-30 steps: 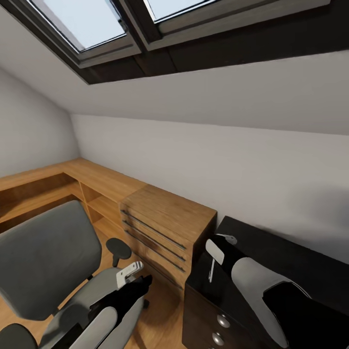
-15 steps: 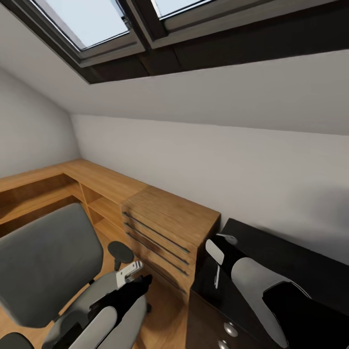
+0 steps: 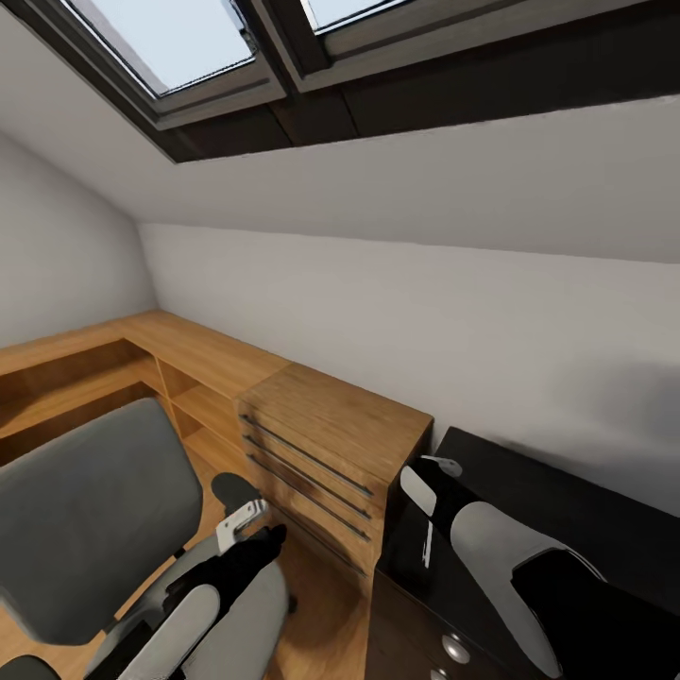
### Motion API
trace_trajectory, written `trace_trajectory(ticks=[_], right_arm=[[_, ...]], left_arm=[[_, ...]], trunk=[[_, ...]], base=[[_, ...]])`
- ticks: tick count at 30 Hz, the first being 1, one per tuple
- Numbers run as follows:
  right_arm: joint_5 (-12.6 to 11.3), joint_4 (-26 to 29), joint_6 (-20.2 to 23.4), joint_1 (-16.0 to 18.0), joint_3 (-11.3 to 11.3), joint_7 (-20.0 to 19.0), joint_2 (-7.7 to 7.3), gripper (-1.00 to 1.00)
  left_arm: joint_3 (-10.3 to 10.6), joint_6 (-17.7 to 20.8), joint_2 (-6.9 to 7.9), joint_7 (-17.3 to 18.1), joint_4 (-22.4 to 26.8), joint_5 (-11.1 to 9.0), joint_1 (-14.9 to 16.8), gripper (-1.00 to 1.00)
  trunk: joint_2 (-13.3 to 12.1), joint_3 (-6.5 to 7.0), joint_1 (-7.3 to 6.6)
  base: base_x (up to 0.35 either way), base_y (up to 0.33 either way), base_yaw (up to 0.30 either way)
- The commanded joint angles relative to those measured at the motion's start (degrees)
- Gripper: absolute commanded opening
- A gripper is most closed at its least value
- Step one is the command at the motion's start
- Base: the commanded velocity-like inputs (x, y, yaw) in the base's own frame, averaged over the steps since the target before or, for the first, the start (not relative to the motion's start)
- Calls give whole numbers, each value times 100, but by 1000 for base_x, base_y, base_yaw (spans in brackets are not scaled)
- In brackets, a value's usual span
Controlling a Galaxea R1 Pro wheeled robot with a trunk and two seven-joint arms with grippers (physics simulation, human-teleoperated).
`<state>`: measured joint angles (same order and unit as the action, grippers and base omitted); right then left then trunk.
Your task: In the bedroom, organize the workspace by keeping the computer under the desk, ensuring the monitor is on the desk, placing the keyboard on the desk next to the monitor, placing the mouse on the desk next to the keyboard, moving the folder from the swivel chair onto the desk next to the mouse, stacking the notebook on top of the folder with the pen on top of the notebook, and positioning the swivel chair next to the desk.
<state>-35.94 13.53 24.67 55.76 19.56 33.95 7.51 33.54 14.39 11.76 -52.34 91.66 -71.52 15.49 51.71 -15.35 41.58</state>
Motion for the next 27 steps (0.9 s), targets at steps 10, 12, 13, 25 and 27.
trace_trajectory(ticks=[10,12,13,25,27], right_arm=[[-60,-190,51,5,37,37,-2,100],[-67,-197,58,5,31,39,-3,100],[-75,-202,63,5,18,40,-6,100],[-94,-210,250,5,2,40,-34,100],[-96,-210,288,5,6,32,-36,100]], left_arm=[[-83,21,-14,-39,10,-36,7,100],[-90,20,-15,-39,10,-37,7,100],[-94,20,-15,-39,12,-37,7,100],[-95,21,-16,-42,10,-37,7,100],[-93,20,-16,-42,10,-37,9,100]], trunk=[[409,-188,221],[489,-224,265],[529,-242,287],[850,-386,463],[850,-386,463]], base=[[0,0,0],[0,0,0],[0,0,0],[0,0,0],[0,0,0]])
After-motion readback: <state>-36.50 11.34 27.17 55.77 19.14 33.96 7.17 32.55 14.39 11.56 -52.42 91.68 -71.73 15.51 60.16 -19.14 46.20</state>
